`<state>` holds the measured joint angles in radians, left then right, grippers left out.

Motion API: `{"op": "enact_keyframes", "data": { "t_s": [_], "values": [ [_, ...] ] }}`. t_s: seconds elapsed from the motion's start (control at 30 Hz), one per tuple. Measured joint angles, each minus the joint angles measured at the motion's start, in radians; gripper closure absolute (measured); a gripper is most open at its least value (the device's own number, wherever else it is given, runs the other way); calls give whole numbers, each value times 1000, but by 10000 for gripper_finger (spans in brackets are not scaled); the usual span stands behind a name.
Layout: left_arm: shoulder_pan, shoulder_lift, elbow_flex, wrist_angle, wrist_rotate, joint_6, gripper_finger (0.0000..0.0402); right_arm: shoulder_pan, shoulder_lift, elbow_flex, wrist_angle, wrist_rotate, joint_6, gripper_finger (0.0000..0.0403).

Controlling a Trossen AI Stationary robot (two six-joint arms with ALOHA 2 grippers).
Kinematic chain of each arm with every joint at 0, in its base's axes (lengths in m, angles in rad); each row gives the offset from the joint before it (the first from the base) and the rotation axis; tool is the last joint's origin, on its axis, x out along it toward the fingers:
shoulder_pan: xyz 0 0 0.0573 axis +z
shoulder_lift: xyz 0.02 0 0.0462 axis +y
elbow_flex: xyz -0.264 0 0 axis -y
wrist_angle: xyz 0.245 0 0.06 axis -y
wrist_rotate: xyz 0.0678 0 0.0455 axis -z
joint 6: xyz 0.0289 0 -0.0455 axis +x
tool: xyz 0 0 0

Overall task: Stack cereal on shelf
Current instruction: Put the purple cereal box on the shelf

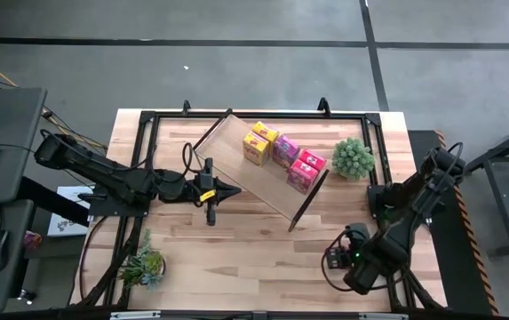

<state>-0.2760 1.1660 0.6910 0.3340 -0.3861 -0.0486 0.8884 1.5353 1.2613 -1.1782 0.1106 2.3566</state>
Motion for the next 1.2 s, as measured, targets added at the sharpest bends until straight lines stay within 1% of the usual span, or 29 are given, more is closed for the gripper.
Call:
{"op": "enact_keyframes", "data": {
  "t_s": [0.23,0.57,0.67,0.83,1.0,1.2],
  "values": [
    [0,0,0,-1,6,0,401,-25,10,2,-10,-41,-1,190],
    [0,0,0,-1,18,0,401,-26,10,2,-27,-42,-8,190],
    [0,0,0,-1,18,0,401,-27,10,2,-17,-48,-43,190],
    [0,0,0,-1,17,0,401,-26,9,2,20,6,-62,190],
    [0,0,0,-1,17,0,401,-26,9,2,28,12,-83,190],
    [0,0,0,-1,17,0,401,-26,10,2,-2,-38,-88,190]
  ]
}}
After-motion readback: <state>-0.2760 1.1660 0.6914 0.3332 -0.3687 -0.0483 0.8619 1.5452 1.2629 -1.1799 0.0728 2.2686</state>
